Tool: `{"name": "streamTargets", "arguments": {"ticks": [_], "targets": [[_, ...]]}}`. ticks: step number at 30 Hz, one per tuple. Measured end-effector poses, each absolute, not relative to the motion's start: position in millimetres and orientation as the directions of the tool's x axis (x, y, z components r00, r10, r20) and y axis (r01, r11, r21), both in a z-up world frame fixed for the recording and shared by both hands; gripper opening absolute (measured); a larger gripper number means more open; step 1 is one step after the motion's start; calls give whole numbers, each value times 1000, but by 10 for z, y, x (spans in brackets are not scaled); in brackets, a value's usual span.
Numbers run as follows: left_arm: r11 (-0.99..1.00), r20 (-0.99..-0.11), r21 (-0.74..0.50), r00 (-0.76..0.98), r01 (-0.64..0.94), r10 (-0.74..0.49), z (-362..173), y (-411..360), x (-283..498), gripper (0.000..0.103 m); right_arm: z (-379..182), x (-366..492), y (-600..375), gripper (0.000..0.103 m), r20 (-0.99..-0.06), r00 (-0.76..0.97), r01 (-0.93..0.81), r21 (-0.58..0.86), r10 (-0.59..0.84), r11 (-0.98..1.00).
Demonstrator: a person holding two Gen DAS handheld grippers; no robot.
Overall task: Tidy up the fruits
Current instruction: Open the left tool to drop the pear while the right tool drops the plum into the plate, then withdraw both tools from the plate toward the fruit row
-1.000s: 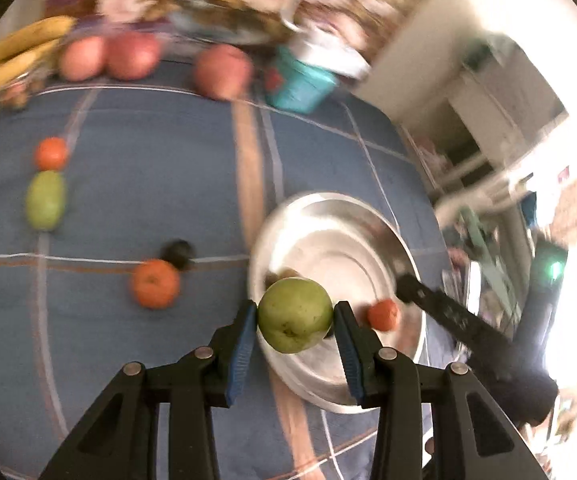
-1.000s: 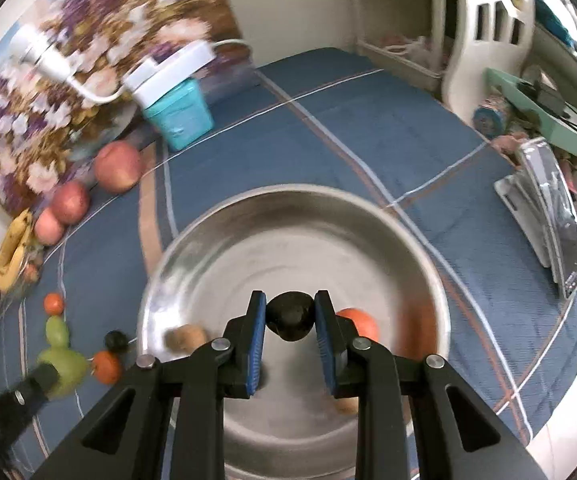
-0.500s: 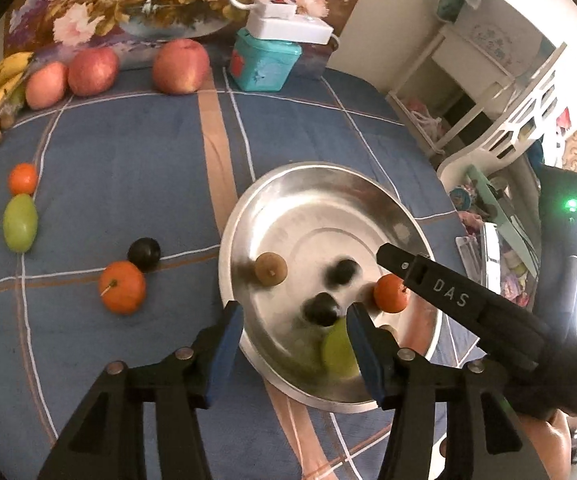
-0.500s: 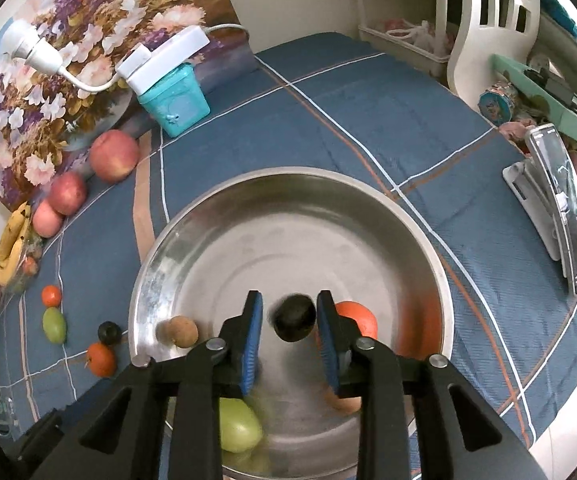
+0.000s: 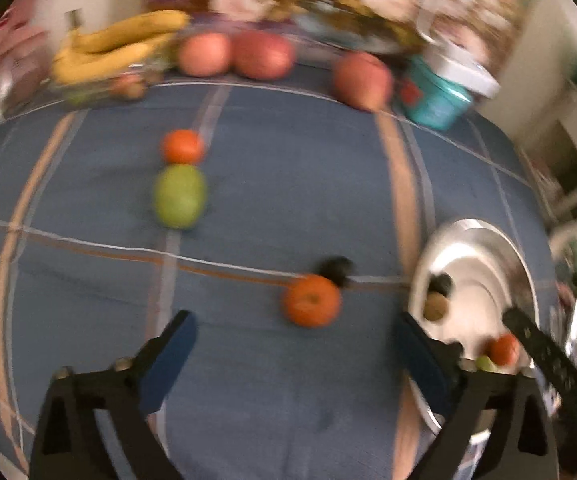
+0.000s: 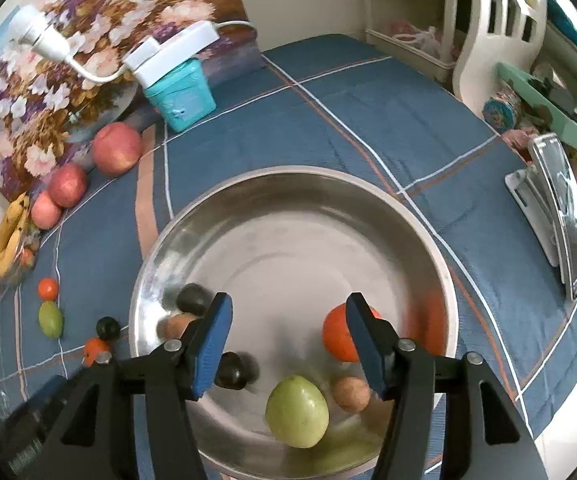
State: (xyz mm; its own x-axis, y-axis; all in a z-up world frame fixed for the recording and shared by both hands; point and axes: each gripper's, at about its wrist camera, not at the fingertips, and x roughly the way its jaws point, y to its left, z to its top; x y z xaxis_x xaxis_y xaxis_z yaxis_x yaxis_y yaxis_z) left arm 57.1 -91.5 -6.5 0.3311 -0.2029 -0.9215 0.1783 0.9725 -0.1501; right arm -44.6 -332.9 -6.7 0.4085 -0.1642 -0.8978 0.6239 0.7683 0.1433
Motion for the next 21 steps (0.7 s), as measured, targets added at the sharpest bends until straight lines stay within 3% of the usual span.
{"name": "streamTargets", "arguments": {"ticks": [3,6,9,21], "targets": [[987,-920,-121,360,110,-153,-33,-719,655,103,-78,-370,-3196,73,-898,410,588,127,-158,799],[994,-919,-89,381,55,-104,-18,-545,723,103,-87,-280,-3021,74,-897,418,532,114,-143,839],[998,-913,-66,404,7,-63,26,-370,790,103,-91,-202,-2839,91,-892,431,473,94,-137,876],[996,-862,-15,505,-83,29,295,184,960,103,-17,4,-2288,92,-845,534,317,177,-22,932]]}}
